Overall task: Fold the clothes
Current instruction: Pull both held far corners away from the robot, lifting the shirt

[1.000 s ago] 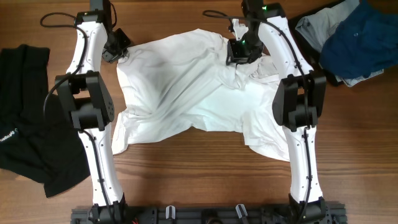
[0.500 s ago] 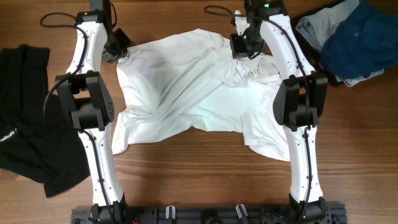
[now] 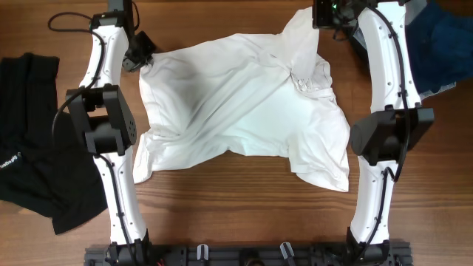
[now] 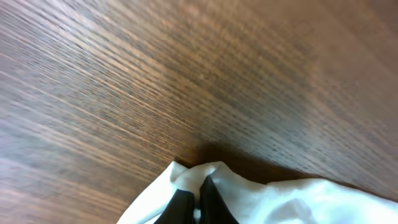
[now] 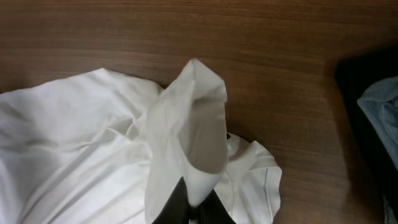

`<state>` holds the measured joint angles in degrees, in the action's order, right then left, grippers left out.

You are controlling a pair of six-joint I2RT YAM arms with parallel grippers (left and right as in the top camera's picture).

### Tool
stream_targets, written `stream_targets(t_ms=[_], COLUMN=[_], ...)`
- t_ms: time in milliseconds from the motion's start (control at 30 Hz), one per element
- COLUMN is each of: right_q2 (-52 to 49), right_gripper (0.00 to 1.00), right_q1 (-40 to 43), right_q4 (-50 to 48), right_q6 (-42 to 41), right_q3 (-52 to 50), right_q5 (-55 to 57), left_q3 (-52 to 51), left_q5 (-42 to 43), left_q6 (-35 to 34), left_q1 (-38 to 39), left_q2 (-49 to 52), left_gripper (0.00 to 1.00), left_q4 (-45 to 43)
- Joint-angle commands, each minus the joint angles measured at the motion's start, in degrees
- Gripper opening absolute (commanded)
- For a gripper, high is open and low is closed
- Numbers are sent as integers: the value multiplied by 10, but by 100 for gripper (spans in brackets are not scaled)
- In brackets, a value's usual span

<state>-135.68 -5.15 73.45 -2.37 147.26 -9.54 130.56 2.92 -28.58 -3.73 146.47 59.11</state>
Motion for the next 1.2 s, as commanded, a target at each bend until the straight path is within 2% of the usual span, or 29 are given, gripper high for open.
stream_targets(t_ms=[0,367,500,1167], right_q2=[3,3,3,10], right_gripper=[4,4,4,4], right_q1=[11,41,50,60], right_q4=[-3,-15,-53,-285], right_q6=[-6,5,9,49], right_q3=[5,5,5,5], right_q5=[11,14,56,71], left_q3=[0,0,0,0], left_q5=[-77,-101,-103,-110], left_q6=[-3,-1,-2,-2], left_q1=[3,-5,-13,-33], left_q2=[-88,-181,-182,-190], left_gripper=[4,4,4,4], left_q4=[-6,-35,-49,-170])
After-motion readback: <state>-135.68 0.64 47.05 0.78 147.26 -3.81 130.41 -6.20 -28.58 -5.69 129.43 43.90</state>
